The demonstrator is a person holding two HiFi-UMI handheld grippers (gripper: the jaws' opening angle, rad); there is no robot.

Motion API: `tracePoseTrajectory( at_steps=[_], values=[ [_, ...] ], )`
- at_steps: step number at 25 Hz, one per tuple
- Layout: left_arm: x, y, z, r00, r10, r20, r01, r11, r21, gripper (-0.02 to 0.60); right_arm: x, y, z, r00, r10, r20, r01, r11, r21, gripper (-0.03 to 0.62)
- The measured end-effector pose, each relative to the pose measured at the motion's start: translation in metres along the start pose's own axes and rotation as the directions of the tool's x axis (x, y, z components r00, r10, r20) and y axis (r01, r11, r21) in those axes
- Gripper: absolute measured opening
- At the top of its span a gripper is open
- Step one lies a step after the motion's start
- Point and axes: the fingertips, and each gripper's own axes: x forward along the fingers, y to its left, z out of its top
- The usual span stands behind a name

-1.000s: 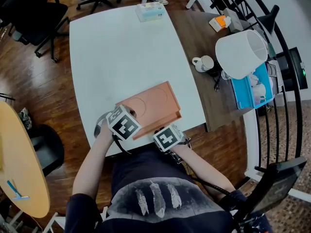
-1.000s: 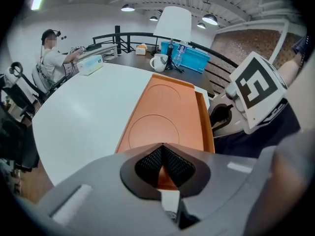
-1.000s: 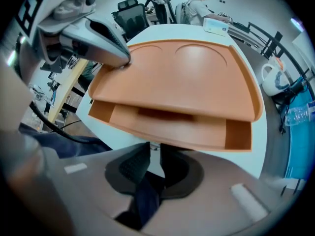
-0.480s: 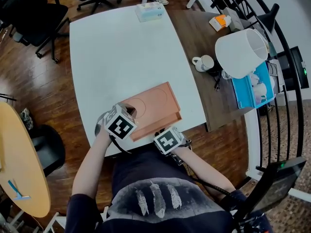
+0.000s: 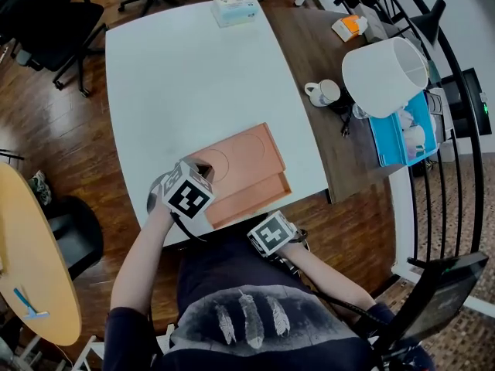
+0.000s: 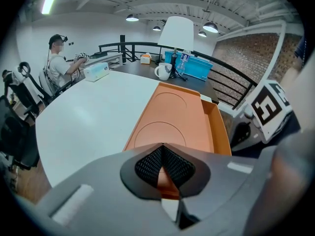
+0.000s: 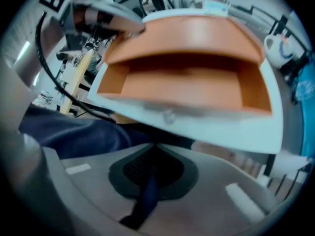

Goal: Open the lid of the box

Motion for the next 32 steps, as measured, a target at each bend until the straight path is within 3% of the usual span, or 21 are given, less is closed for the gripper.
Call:
tracePoseTrajectory(
  at_steps=[3, 8, 11, 12, 18, 20, 22, 32],
  values=[
    [0.0, 0.004, 0.001, 1.0, 0.007, -0.006, -0.006, 1.0, 0.01, 0.016, 0.006, -0.009, -0.024, 1.0, -0.006, 0.004, 0.006, 0.998, 0.067, 0.003],
    [0.0, 0.006, 0.002, 1.0, 0.0, -0.008, 0.001, 1.0, 0.008, 0.017, -0.02, -0.016, 0.012, 0.979, 0.0, 0.202, -0.03, 0.989, 0.145, 0.003],
    [0.0, 0.008, 0.004, 1.0, 0.0, -0.008, 0.0, 1.0, 0.009, 0.017, -0.024, -0.016, 0.038, 0.966, 0.008, 0.258, -0.053, 0.984, 0.169, 0.118],
    [0.0, 0.008, 0.004, 1.0, 0.004, -0.007, -0.004, 1.0, 0.012, 0.017, -0.022, -0.016, 0.042, 0.967, 0.008, 0.255, -0.054, 0.984, 0.173, 0.141],
    [0.001, 0.009, 0.004, 1.0, 0.015, 0.001, -0.015, 0.999, 0.028, 0.017, -0.003, -0.015, 0.048, 0.981, -0.056, 0.184, 0.027, 0.987, 0.159, 0.139],
    [0.0, 0.011, 0.004, 1.0, 0.02, 0.007, -0.02, 0.999, 0.03, 0.017, 0.001, -0.01, 0.051, 0.983, -0.075, 0.166, 0.055, 0.991, 0.121, 0.086],
    [0.0, 0.012, 0.005, 1.0, 0.023, 0.009, -0.023, 0.999, 0.03, 0.017, 0.003, -0.007, 0.052, 0.984, -0.093, 0.153, 0.08, 0.993, 0.084, 0.083],
    [-0.001, 0.015, 0.004, 0.999, 0.042, 0.027, -0.043, 0.999, 0.022, 0.017, 0.008, 0.002, 0.015, 0.996, -0.071, 0.062, 0.064, 0.992, 0.108, 0.081]
  ],
)
